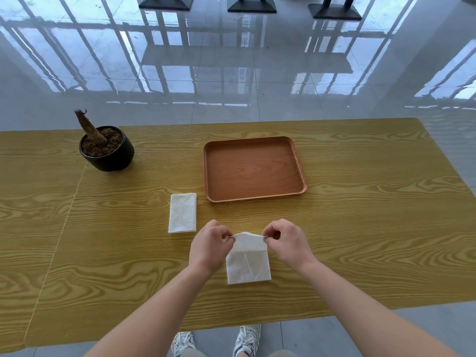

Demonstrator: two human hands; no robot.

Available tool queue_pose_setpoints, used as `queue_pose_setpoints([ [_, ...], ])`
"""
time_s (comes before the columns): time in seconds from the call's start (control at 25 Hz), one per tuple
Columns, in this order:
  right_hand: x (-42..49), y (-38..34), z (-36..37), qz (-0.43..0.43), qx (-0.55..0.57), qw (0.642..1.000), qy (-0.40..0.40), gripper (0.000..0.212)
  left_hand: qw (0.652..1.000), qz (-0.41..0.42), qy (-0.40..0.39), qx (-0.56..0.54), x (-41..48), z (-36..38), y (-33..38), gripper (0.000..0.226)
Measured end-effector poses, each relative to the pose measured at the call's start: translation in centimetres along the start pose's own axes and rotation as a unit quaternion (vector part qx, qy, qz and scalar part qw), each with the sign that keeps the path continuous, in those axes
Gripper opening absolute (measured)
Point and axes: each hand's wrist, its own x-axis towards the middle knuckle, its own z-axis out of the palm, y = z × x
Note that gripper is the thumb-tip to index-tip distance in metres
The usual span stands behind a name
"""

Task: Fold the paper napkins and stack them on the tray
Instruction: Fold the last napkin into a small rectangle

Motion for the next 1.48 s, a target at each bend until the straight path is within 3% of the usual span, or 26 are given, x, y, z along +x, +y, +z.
queue_pose_setpoints([
  [0.24,-2.1,-0.3,-0.1,0.037,0.025,0.999,-0.015,0.014,0.994,0.077,0.027,0.076,-3.6,0.0,-0.2,0.007],
  [0.4,-3.6,0.3,0.3,0.119,0.181,0.976,-0.031,0.024,0.993,0.083,0.032,0.074,-5.7,0.5,-0.3,0.01],
  [0.52,-4.1,0.7,0.7,0.144,0.229,0.962,-0.033,0.017,0.995,0.077,0.042,0.056,-7.2,0.9,0.0,0.014],
  [0.72,-4.7,0.9,1.4,0.12,0.12,0.985,-0.036,0.009,0.998,0.015,0.053,0.019,-8.2,1.9,0.0,0.021],
  [1.0,-5.0,1.4,1.8,0.129,0.035,0.99,-0.046,0.011,0.999,-0.018,0.04,0.0,-9.0,2.7,-0.4,0.008],
  [1.32,-5.2,1.9,2.4,0.08,-0.039,0.995,-0.052,0.006,0.998,0.007,-0.004,0.068,-9.1,3.2,-1.1,0.012],
  [1.4,-5.2,2.1,2.6,0.073,-0.044,0.995,-0.053,0.007,0.997,0.005,0.012,0.082,-9.2,3.2,-1.1,0.012],
  [1.48,-5.5,2.3,2.8,0.043,-0.066,0.997,-0.024,0.013,0.991,0.062,0.065,0.102,-9.0,3.2,-1.4,0.008],
])
